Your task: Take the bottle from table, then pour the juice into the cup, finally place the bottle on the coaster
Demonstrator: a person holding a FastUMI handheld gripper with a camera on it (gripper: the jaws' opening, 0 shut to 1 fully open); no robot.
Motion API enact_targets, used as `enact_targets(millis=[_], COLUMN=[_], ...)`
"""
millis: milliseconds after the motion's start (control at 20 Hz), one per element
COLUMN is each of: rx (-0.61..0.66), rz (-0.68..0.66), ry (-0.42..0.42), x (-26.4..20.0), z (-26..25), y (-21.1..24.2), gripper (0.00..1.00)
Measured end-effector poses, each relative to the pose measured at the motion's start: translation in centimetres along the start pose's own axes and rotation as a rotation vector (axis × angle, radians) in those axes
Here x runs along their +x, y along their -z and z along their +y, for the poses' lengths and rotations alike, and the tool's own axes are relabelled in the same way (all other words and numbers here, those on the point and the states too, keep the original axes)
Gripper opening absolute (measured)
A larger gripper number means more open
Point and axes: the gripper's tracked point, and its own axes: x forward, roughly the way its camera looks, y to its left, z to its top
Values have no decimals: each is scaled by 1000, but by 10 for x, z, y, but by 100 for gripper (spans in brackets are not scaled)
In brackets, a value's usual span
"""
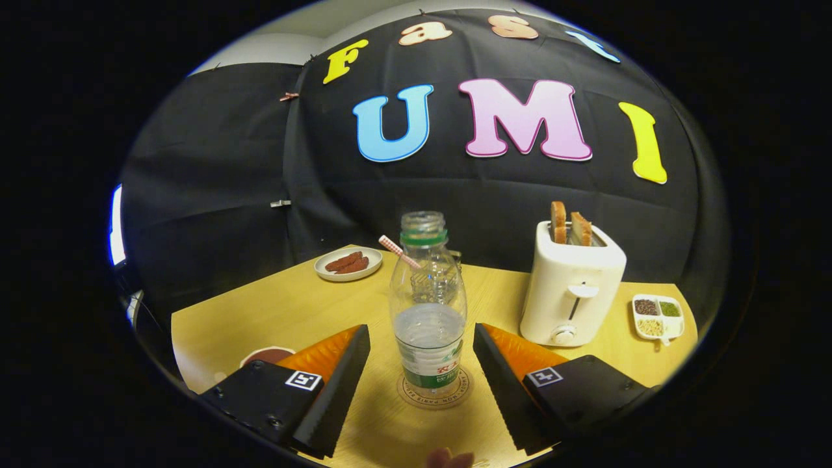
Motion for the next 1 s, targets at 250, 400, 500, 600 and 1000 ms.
enact_targets(millis=[250, 400, 500, 600, 1000], rx=[-41, -74, -72, -64, -100], rz=[-37, -45, -58, -71, -116], ry=[62, 98, 132, 166, 261], x=[-54, -84, -103, -123, -189], z=[0, 2, 4, 5, 5], y=[-37, -57, -75, -91, -140], gripper=[98, 98, 97, 96, 96])
